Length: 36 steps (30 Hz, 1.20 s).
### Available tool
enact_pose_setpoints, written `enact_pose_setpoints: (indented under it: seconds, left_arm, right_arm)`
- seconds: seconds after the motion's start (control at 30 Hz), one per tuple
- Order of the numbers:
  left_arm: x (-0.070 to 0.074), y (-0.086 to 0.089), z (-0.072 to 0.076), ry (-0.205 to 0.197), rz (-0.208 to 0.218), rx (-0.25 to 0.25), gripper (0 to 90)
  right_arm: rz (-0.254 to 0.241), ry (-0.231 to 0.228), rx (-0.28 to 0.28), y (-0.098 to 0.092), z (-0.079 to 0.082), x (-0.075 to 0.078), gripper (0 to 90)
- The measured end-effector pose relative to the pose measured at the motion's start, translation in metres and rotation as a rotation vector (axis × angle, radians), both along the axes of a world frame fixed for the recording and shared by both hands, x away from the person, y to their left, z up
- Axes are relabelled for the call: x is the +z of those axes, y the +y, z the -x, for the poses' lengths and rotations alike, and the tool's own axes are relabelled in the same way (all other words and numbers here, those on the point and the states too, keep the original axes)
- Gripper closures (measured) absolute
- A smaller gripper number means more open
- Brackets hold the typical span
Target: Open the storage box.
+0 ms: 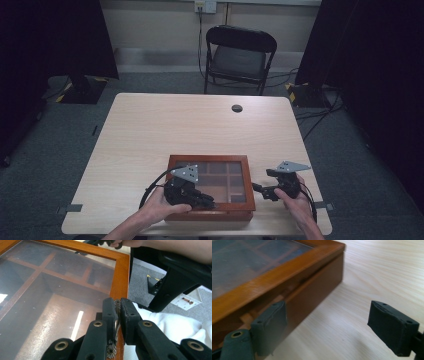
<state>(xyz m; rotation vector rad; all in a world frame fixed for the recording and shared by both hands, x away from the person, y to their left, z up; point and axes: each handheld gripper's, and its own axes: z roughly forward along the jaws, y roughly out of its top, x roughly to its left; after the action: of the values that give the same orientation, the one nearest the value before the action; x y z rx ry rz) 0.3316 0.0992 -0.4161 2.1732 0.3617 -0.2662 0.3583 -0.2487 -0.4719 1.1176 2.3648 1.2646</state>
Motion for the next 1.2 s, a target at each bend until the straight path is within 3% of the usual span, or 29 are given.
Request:
enact_pose_setpoints:
  seconds: [0.17,0.5,0.53,0.6,0.77,0.97,1.2]
  left_arm:
    - [0.008,0.001,-0.003,0.001,-0.007,-0.008,82.7]
    - [0.006,0.003,-0.004,0.017,0.018,-0.003,81.9]
    - [0.006,0.003,-0.004,0.017,0.018,-0.003,79.8]
    - [0.007,0.005,-0.004,0.027,0.059,-0.006,76.4]
    - [0.01,0.01,-0.005,0.011,0.074,0.0,65.9]
    - [0.013,0.026,-0.011,-0.001,0.099,0.071,49.3]
    - [0.012,0.051,-0.019,-0.018,0.101,0.187,39.1]
  right_arm:
    - [-0.009,-0.017,0.046,0.006,0.004,0.004,16.7]
    - [-0.015,-0.033,0.057,0.006,0.006,0.006,17.5]
    - [-0.015,-0.033,0.057,0.006,0.006,0.006,17.5]
    - [-0.011,-0.033,0.057,0.006,0.006,0.006,17.5]
    - [-0.025,-0.027,0.058,0.005,0.006,0.006,17.5]
    - [-0.044,-0.028,0.047,0.003,0.006,0.006,17.4]
    - [-0.052,-0.03,0.042,0.002,0.006,0.007,17.5]
